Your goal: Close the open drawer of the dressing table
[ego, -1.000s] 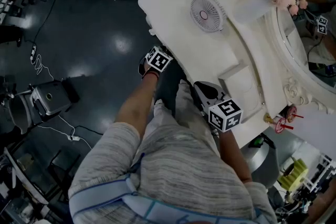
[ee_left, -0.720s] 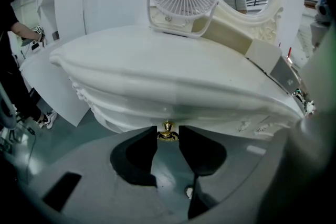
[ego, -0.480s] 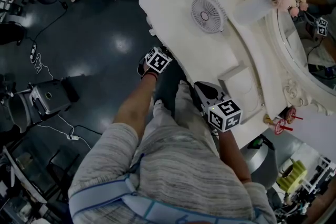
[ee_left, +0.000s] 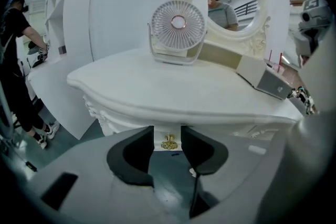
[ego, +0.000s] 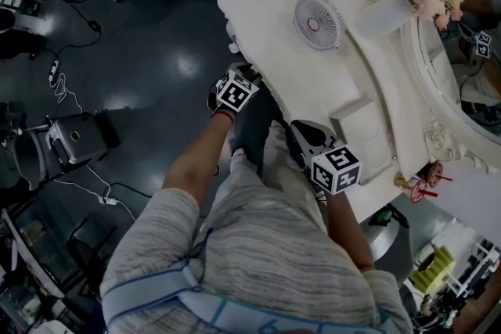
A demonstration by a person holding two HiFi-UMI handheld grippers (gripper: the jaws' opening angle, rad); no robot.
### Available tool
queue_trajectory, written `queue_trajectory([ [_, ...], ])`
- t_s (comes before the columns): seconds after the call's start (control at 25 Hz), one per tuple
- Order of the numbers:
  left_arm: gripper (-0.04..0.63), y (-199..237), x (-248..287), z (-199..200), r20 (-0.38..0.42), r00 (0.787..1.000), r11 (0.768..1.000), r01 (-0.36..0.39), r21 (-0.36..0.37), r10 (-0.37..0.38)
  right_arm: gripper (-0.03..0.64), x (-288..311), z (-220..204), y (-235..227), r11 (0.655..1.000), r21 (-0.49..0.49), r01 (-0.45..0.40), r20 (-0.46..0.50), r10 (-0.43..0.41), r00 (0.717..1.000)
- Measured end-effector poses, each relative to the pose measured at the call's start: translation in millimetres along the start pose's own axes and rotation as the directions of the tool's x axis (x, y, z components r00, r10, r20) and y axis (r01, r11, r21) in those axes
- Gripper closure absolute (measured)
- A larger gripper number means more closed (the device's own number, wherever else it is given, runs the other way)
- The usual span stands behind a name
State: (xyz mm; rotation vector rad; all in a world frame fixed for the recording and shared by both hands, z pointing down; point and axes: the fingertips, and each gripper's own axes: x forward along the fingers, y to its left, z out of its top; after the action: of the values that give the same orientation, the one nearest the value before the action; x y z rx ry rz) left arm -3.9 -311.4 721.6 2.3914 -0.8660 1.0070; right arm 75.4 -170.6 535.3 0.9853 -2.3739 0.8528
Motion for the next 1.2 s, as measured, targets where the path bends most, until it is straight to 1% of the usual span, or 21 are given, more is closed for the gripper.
queue_trajectory([
  [0.28, 0.436, -5, -41, 14, 0.125, 0.992, 0.999, -0.025, -0.035, 0.029, 0.604, 1, 3, 13, 1.0, -0.02, -0.007, 0.018, 0.007, 1.0],
  [0.4, 0.454, -9, -63, 26, 0.189, 0.981, 0.999, -0.029, -0.039, 0.036, 0.604, 1, 3, 19, 1.0, -0.028, -0.004, 0.024, 0.005, 1.0],
  [0.56, 0.487, -21, -93, 40, 0.257, 0.966, 0.998, -0.014, -0.053, 0.027, 0.604, -1, 1, 28, 0.999, -0.039, 0.001, 0.035, 0.0, 0.999],
  [0.72, 0.543, -36, -119, 49, 0.314, 0.949, 0.999, -0.002, -0.039, 0.015, 0.604, -2, -1, 37, 0.999, -0.048, 0.004, 0.051, -0.002, 0.999],
  [0.84, 0.57, -52, -137, 56, 0.353, 0.936, 1.0, 0.017, -0.021, -0.009, 0.604, -5, -2, 42, 0.999, -0.052, 0.009, 0.064, -0.005, 0.998],
  [0.92, 0.578, -63, -149, 58, 0.372, 0.928, 1.0, 0.029, -0.008, -0.024, 0.604, -7, -2, 45, 0.999, -0.052, 0.009, 0.075, -0.006, 0.997],
  [1.08, 0.581, -82, -173, 60, 0.409, 0.911, 0.998, 0.057, -0.005, -0.05, 0.604, -11, -1, 52, 0.999, -0.052, 0.01, 0.095, -0.005, 0.995],
  [1.2, 0.581, -95, -192, 59, 0.43, 0.9, 0.998, 0.063, 0.011, -0.062, 0.604, -15, 0, 59, 0.999, -0.053, 0.01, 0.116, -0.004, 0.993],
])
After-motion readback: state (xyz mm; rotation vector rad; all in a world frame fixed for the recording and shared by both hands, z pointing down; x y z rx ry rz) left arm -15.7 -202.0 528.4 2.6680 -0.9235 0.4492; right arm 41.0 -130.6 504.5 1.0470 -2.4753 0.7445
